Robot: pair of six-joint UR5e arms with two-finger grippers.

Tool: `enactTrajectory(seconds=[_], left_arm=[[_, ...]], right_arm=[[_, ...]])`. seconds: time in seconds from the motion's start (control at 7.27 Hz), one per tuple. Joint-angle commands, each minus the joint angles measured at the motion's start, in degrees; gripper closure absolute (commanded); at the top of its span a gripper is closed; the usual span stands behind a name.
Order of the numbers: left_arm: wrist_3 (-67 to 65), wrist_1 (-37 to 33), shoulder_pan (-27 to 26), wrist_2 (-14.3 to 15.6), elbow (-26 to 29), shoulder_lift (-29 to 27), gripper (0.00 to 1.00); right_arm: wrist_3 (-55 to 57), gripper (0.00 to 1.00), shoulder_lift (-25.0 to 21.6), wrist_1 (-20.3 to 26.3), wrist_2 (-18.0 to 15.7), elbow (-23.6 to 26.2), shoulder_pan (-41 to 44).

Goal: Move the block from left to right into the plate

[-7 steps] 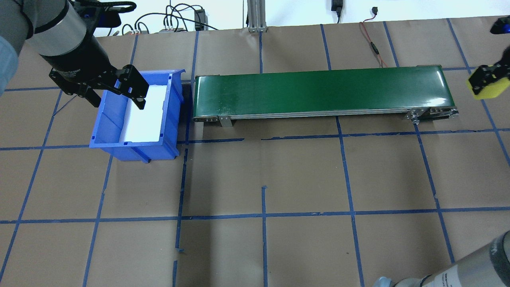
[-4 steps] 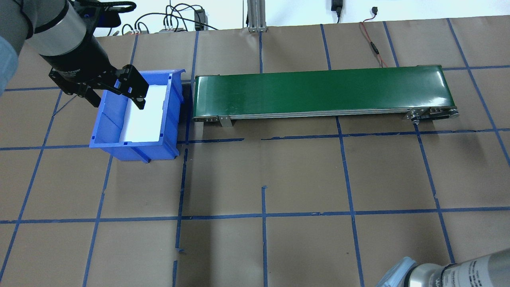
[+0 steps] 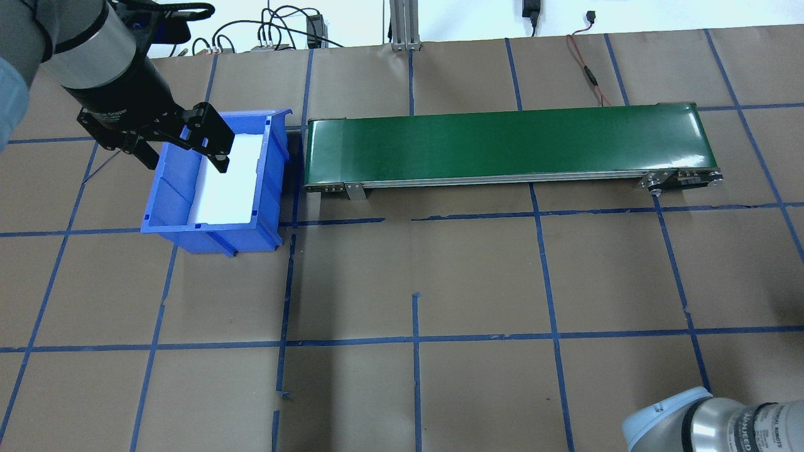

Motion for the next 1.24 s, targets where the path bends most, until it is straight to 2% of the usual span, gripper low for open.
enactTrajectory(seconds=[0.0,0.14,0.28,0.41,0.55,0.83,0.96,1.1], left_arm=[[0.0,0.1,0.0,0.0,-0.1,0.0,0.0],[0.0,0.1,0.0,0.0,-0.1,0.0,0.0],[0.0,0.1,0.0,0.0,-0.1,0.0,0.0],[0.0,0.1,0.0,0.0,-0.1,0.1,0.0],[0.0,0.1,0.0,0.0,-0.1,0.0,0.0],[0.0,0.1,0.0,0.0,-0.1,0.0,0.0],[-0.1,0.1,0.0,0.0,-0.1,0.0,0.0],[-0.1,0.1,0.0,-0.1,-0.1,0.0,0.0]], right_arm=[[-1.5,0.41,0.0,-2.7,0.0,2.9,-2.8],[-1.3,0.17,0.0,-2.7,0.6,3.2,-2.8],[-1.4,0.07,0.0,-2.7,0.7,3.2,-2.8],[-0.6,0.01,-0.2,-2.7,0.6,2.6,-2.8],[-0.4,0.0,-0.7,-2.8,0.6,2.4,-2.7],[1.2,0.0,-2.4,-1.1,-0.5,-2.6,2.5],[2.4,0.0,-3.5,2.3,-1.5,-6.8,6.9],[6.8,0.0,-4.5,9.4,-1.5,-11.7,11.8]])
